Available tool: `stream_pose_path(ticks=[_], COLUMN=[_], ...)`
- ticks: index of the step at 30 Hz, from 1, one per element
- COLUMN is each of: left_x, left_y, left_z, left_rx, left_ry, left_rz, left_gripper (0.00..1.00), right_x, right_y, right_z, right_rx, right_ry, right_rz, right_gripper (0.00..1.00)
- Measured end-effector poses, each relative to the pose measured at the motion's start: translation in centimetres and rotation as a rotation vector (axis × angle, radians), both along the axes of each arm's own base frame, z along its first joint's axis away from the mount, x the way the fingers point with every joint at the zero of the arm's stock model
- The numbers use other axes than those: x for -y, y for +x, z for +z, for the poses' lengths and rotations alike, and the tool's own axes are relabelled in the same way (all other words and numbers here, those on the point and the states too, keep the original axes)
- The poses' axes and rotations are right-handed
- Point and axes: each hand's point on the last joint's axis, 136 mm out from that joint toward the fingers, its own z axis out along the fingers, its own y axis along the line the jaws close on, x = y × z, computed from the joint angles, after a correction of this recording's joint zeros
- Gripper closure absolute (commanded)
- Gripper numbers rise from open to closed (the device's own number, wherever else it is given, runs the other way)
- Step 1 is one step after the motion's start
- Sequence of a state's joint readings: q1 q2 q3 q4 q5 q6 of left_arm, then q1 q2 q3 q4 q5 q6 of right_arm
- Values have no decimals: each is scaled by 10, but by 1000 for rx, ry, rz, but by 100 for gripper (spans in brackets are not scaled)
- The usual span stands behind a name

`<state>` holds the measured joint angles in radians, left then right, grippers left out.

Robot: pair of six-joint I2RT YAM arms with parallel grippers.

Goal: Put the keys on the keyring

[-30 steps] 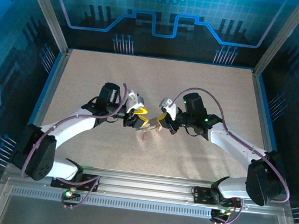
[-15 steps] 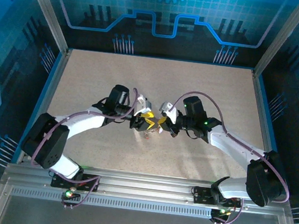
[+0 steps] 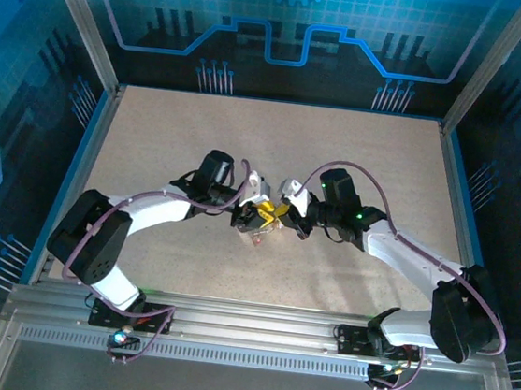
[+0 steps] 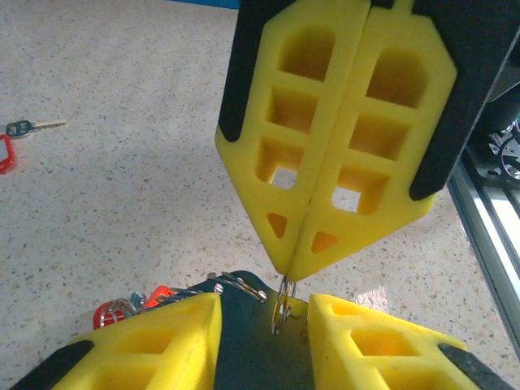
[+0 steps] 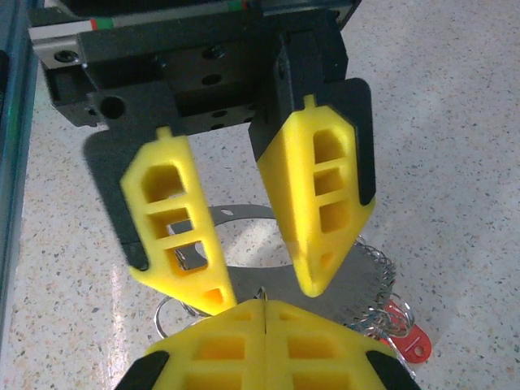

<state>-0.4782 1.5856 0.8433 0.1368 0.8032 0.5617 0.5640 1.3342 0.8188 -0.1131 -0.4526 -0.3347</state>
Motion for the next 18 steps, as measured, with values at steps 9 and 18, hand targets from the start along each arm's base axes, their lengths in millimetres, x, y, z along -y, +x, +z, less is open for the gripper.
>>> stream_pose_path(ticks=[9, 18], left_x=[5, 2], left_y=[-4, -7], left_z=[-3, 12], left_rx=[-1, 57], left_ry=[3, -4], left_rz=[-33, -31], left_gripper=[100, 100], right_x=[1, 5], right_y=[1, -4], right_z=[-1, 12], right_rx=[10, 75], right_ry=[-8, -8], right_rz=[-3, 16], right_gripper=[100, 60])
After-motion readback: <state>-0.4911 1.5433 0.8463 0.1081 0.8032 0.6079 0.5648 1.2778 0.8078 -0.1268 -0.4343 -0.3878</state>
